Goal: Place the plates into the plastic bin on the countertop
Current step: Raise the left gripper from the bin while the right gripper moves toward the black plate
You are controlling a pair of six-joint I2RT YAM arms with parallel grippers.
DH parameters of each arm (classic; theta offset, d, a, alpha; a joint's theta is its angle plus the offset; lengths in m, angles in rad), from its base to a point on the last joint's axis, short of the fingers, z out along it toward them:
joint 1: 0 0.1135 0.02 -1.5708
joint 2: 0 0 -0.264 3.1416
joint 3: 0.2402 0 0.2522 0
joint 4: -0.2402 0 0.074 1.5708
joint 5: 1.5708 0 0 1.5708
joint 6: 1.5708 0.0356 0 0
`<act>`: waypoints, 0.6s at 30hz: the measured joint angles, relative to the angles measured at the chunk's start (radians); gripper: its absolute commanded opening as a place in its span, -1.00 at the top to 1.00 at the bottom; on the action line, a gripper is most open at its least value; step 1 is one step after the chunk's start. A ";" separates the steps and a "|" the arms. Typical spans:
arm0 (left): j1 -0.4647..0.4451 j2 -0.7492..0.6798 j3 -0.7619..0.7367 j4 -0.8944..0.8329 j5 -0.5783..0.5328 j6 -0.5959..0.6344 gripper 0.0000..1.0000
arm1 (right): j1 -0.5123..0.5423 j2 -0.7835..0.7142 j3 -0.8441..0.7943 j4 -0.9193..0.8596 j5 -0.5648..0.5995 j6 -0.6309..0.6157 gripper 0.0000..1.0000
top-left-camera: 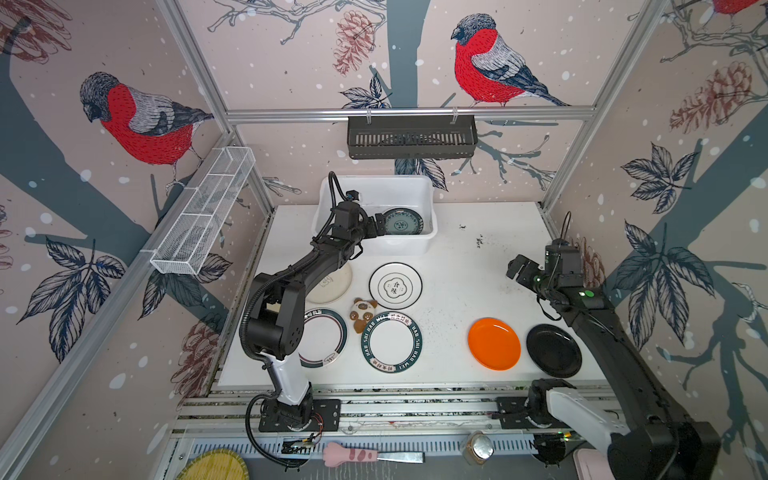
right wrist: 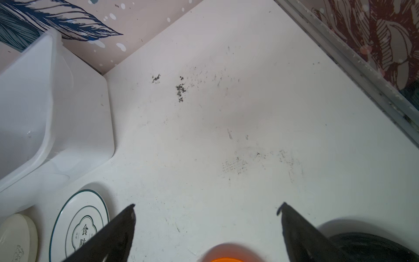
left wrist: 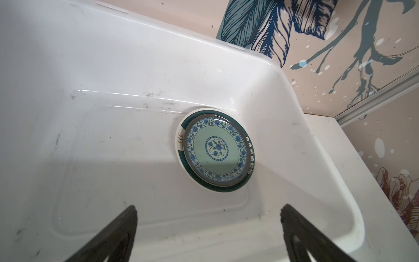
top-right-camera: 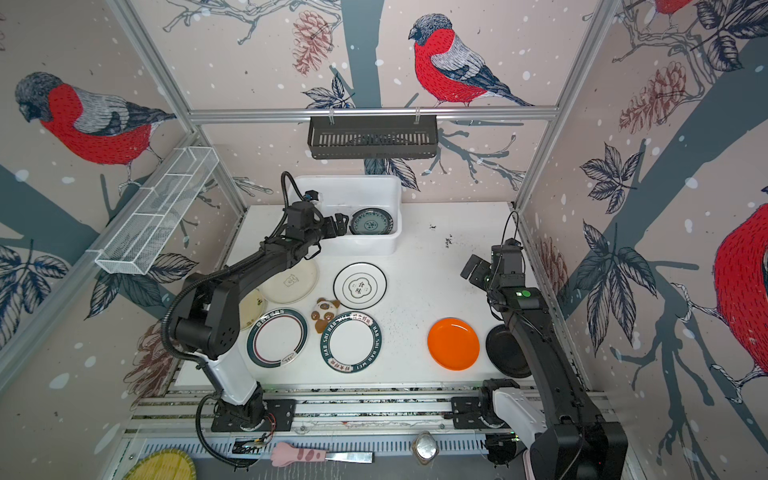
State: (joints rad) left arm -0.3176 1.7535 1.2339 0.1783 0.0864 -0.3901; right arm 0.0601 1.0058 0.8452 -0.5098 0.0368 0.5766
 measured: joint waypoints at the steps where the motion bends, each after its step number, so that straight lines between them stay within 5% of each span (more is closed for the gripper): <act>1: -0.004 -0.027 -0.036 0.023 0.000 -0.003 -0.95 | 0.000 -0.001 -0.006 -0.012 0.005 0.000 -0.99; 18: -0.063 -0.373 -0.476 0.212 0.040 -0.093 -0.95 | -0.019 -0.032 -0.161 -0.171 0.066 0.108 -0.99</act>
State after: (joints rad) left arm -0.3809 1.3804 0.7578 0.3904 0.1265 -0.4831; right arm 0.0414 0.9733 0.6846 -0.6807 0.1032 0.6846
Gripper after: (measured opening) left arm 0.976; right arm 0.994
